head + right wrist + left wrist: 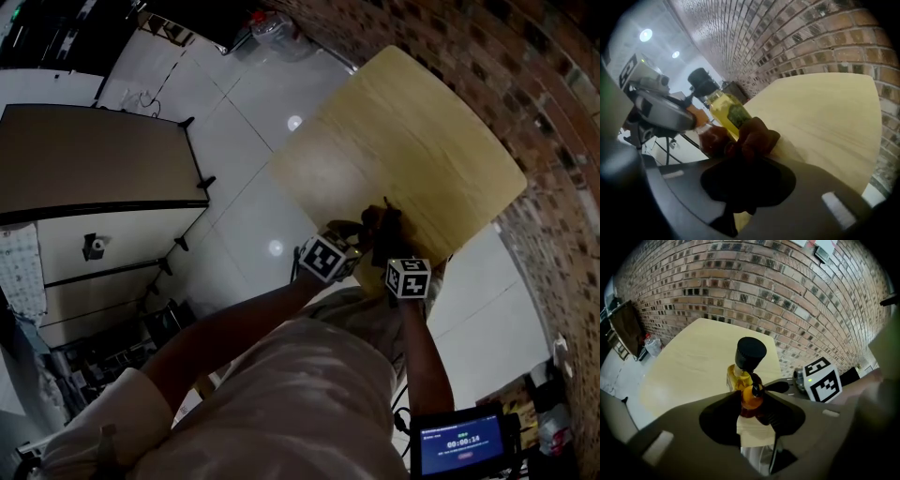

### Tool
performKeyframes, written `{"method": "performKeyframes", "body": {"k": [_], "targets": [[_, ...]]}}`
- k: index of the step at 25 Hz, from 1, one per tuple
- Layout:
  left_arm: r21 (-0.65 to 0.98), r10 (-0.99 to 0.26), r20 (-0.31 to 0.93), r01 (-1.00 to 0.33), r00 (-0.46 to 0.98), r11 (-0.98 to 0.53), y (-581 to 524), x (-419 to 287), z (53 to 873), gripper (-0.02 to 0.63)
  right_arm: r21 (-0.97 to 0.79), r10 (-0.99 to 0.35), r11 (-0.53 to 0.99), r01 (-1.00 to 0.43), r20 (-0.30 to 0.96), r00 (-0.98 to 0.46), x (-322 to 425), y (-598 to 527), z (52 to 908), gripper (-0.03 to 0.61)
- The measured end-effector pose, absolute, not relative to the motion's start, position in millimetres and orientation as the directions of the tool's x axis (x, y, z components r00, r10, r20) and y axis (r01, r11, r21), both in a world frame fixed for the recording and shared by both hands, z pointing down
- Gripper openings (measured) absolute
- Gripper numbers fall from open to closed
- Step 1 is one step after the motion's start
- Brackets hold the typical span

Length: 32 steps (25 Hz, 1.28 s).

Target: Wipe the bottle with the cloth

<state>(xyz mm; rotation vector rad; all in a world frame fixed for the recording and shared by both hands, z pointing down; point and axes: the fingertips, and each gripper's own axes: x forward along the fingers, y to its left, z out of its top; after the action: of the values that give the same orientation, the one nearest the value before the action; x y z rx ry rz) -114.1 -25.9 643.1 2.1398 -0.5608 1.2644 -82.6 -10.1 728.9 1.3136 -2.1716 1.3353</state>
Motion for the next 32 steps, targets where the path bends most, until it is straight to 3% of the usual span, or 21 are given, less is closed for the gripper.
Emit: {"method": "performKeyframes", "body": {"k": [5, 11, 16, 19, 32], "targets": [[0.291, -0.063, 0.877, -0.631, 0.476, -0.719, -21.4, -109.6, 641.4, 0.169, -0.493, -0.461, 0.242, -0.835, 0.699, -0.547, -78.2, -14.7, 746.6, 0.064], [0.349, -0.092, 0.857, -0.702, 0.507, -0.621, -21.2, -119.5, 635.3, 0.172, -0.480, -0.546, 0.227, -0.848, 0.658, -0.519, -49.5, 17.3, 699.6, 0.064], [0.425, -0.130, 0.837, -0.781, 0.532, -0.459, -31.0, -120.0, 645.2, 0.175, -0.446, -0.544, 0.458, -0.769, 0.544, -0.639, -85.8, 52.4, 648.3, 0.064], [0.462, -0.136, 0.831, -0.805, 0.540, -0.372, -31.8, -117.4, 648.2, 0.178, -0.414, -0.556, 0.523, -0.745, 0.498, -0.666, -108.1, 45.5, 628.3, 0.064], [0.477, -0.136, 0.826, -0.808, 0.546, -0.345, -38.3, -107.7, 652.0, 0.178, -0.512, -0.487, 0.385, -0.768, 0.594, -0.640, -122.0, 18.4, 698.5, 0.064]]}}
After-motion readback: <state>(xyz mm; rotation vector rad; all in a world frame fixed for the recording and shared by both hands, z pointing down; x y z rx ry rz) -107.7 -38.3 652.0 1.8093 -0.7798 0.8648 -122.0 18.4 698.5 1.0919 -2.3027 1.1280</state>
